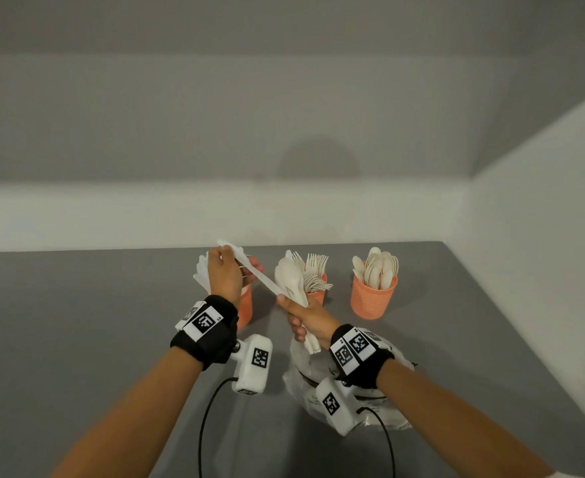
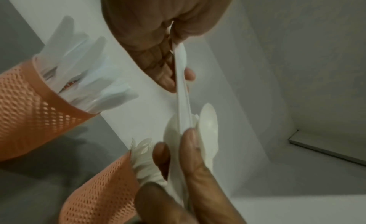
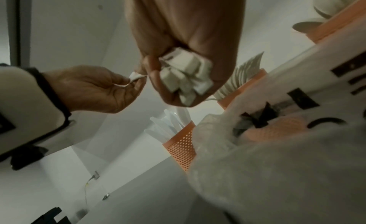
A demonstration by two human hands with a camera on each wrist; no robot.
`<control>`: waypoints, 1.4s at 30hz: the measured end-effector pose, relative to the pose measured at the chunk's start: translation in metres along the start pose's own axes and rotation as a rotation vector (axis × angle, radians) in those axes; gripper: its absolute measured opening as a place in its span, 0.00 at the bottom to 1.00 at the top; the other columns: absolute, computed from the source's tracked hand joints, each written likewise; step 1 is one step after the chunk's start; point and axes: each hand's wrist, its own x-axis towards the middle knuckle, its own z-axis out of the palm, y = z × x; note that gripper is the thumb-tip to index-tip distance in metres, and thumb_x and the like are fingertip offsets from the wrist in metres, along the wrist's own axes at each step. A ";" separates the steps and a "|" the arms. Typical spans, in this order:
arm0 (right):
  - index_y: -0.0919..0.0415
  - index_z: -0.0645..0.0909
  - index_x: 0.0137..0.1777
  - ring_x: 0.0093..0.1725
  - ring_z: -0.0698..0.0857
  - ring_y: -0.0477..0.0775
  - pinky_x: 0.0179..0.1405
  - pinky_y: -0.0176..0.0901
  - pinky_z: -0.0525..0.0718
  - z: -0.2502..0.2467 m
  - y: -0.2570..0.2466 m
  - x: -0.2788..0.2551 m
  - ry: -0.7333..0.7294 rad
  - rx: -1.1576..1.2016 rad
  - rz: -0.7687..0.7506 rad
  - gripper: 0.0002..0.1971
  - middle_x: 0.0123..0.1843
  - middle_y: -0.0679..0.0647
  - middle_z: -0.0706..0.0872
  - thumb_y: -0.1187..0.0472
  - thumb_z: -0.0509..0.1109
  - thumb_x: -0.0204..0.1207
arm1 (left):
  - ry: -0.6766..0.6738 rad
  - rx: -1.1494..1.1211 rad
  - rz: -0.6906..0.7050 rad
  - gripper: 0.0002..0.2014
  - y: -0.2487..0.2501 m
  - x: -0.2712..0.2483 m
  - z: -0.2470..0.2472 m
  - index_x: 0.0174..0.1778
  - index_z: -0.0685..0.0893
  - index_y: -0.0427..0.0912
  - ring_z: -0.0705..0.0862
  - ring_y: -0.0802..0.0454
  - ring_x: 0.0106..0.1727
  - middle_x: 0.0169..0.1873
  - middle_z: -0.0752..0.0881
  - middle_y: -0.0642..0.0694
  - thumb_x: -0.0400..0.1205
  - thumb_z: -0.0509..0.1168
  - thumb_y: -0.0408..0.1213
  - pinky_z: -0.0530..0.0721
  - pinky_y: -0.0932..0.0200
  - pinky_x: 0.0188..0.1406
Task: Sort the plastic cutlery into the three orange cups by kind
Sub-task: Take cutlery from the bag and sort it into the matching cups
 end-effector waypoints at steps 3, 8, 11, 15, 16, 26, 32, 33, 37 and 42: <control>0.57 0.74 0.40 0.12 0.63 0.41 0.13 0.29 0.64 0.000 -0.001 -0.004 -0.045 0.005 0.038 0.12 0.14 0.45 0.66 0.51 0.64 0.80 | 0.061 -0.046 0.070 0.11 0.010 0.006 -0.005 0.45 0.71 0.44 0.71 0.56 0.21 0.26 0.70 0.46 0.87 0.45 0.37 0.76 0.67 0.20; 0.56 0.72 0.33 0.12 0.63 0.40 0.15 0.30 0.68 0.000 -0.006 -0.007 -0.155 0.048 0.147 0.16 0.12 0.45 0.63 0.49 0.61 0.81 | -0.145 0.279 0.058 0.08 0.011 0.010 -0.010 0.39 0.76 0.45 0.64 0.59 0.20 0.25 0.67 0.51 0.82 0.62 0.42 0.64 0.70 0.14; 0.56 0.75 0.36 0.12 0.63 0.40 0.15 0.30 0.66 0.001 -0.010 -0.008 -0.233 0.025 0.199 0.15 0.12 0.44 0.64 0.49 0.59 0.82 | -0.276 0.411 -0.005 0.12 0.003 0.000 -0.007 0.34 0.75 0.40 0.63 0.62 0.13 0.18 0.67 0.52 0.79 0.67 0.42 0.61 0.70 0.11; 0.56 0.78 0.42 0.12 0.64 0.40 0.13 0.29 0.65 0.002 -0.010 -0.009 -0.275 0.013 0.224 0.13 0.14 0.45 0.66 0.50 0.59 0.82 | -0.306 0.476 0.017 0.16 -0.003 -0.006 -0.004 0.28 0.71 0.41 0.66 0.59 0.17 0.19 0.67 0.50 0.81 0.65 0.38 0.64 0.70 0.15; 0.55 0.79 0.44 0.12 0.64 0.40 0.12 0.29 0.65 0.001 -0.009 -0.009 -0.274 0.027 0.223 0.13 0.14 0.45 0.66 0.49 0.58 0.82 | -0.274 0.488 0.034 0.16 -0.002 -0.005 -0.003 0.28 0.70 0.41 0.66 0.58 0.19 0.21 0.67 0.49 0.81 0.64 0.37 0.65 0.68 0.17; 0.56 0.75 0.43 0.12 0.64 0.39 0.11 0.28 0.63 -0.001 -0.009 -0.008 -0.190 0.018 0.168 0.15 0.16 0.45 0.68 0.44 0.58 0.81 | -0.130 0.271 0.024 0.11 -0.010 0.006 -0.005 0.41 0.75 0.36 0.66 0.62 0.13 0.25 0.70 0.44 0.85 0.56 0.38 0.64 0.70 0.12; 0.55 0.76 0.44 0.12 0.62 0.39 0.11 0.29 0.62 0.000 -0.011 -0.005 -0.225 0.025 0.192 0.16 0.16 0.45 0.66 0.44 0.57 0.81 | -0.223 0.287 -0.049 0.13 -0.017 0.002 -0.004 0.34 0.78 0.39 0.68 0.58 0.17 0.25 0.74 0.44 0.84 0.59 0.37 0.66 0.71 0.13; 0.55 0.76 0.44 0.12 0.62 0.39 0.11 0.28 0.62 -0.001 -0.011 -0.006 -0.243 0.015 0.200 0.15 0.15 0.44 0.66 0.44 0.57 0.81 | -0.178 0.246 -0.040 0.15 -0.015 0.005 -0.005 0.32 0.77 0.41 0.70 0.60 0.16 0.26 0.77 0.45 0.85 0.56 0.38 0.66 0.71 0.13; 0.56 0.74 0.41 0.11 0.62 0.39 0.11 0.27 0.60 -0.002 -0.010 -0.011 -0.246 -0.060 0.221 0.14 0.14 0.44 0.65 0.48 0.58 0.82 | 0.029 0.019 -0.045 0.18 0.002 0.024 -0.018 0.32 0.73 0.42 0.80 0.61 0.20 0.18 0.85 0.50 0.88 0.50 0.41 0.76 0.69 0.21; 0.55 0.68 0.33 0.11 0.61 0.39 0.11 0.27 0.60 -0.009 -0.009 -0.007 -0.108 -0.030 0.173 0.17 0.14 0.44 0.64 0.48 0.66 0.79 | 0.248 -0.145 0.022 0.14 0.026 0.056 -0.039 0.35 0.70 0.44 0.74 0.56 0.17 0.24 0.71 0.45 0.86 0.53 0.42 0.76 0.61 0.22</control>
